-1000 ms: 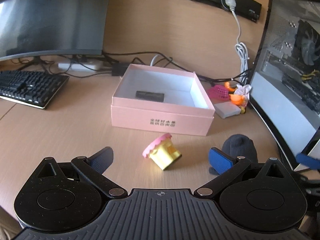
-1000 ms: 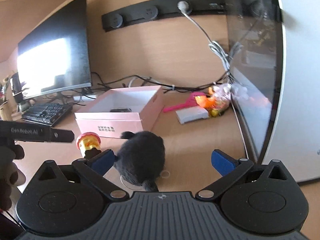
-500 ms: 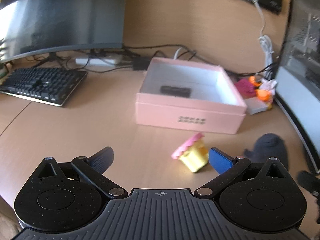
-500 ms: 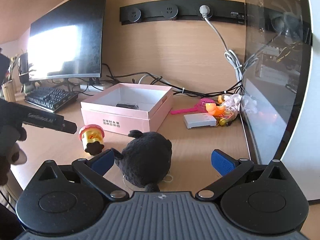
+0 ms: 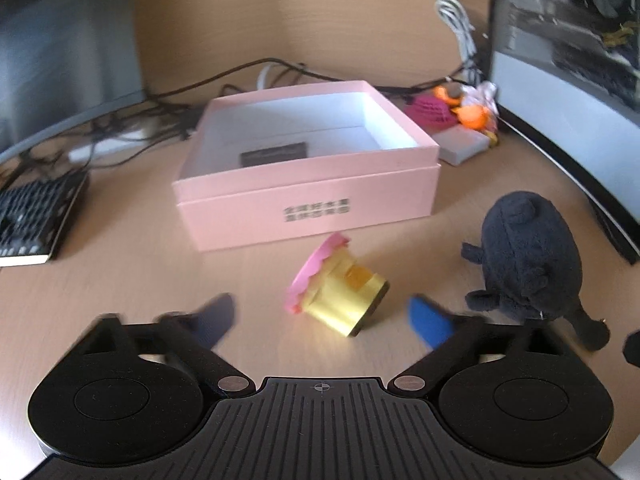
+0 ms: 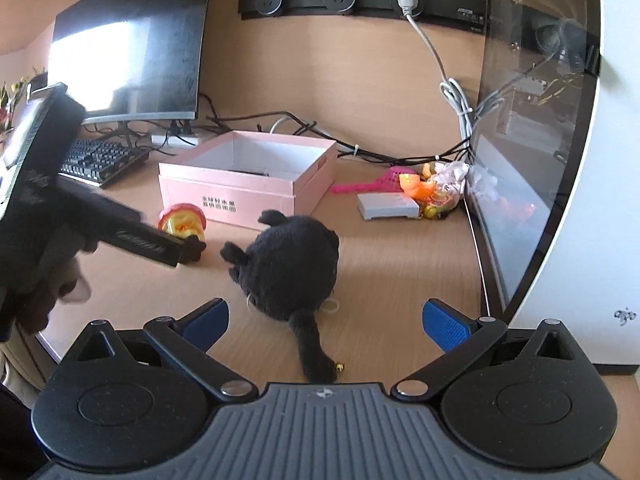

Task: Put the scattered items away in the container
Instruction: 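Grasp the cupcake toy with the left tool while the right tool regrasps the plush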

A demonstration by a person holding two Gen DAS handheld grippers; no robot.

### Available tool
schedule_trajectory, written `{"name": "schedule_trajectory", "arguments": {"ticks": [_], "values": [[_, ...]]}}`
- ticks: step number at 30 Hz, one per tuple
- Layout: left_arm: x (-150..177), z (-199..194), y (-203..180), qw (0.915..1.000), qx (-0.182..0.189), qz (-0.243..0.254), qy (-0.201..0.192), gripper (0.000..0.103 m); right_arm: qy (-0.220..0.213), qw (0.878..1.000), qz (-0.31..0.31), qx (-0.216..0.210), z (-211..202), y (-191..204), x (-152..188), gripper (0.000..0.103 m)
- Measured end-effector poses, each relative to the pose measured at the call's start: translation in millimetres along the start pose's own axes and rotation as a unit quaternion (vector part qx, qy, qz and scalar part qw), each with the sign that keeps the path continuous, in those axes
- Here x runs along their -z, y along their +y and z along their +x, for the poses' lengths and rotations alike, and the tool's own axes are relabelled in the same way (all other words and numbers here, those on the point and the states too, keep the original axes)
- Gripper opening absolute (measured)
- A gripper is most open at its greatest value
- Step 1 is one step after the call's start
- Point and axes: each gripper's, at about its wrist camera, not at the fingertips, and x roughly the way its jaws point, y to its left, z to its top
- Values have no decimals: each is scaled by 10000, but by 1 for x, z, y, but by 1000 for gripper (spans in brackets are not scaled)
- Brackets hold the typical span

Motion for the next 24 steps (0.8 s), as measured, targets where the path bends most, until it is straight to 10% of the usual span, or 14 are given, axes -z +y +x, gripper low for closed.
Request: {"name": "schedule_trajectory", "arguments": {"ticks": [9, 13, 24], "values": [[-8, 20, 2, 9998, 35, 186, -79, 75, 238, 9997, 29, 96, -5, 1, 8, 103], [-8, 27, 0, 9996, 34, 280, -64, 52, 297, 9996, 4, -12, -1, 3, 7, 103], [5, -15, 13, 10000, 15, -32, -46, 47, 196, 9990, -123, -378, 62, 23, -30, 103]]}}
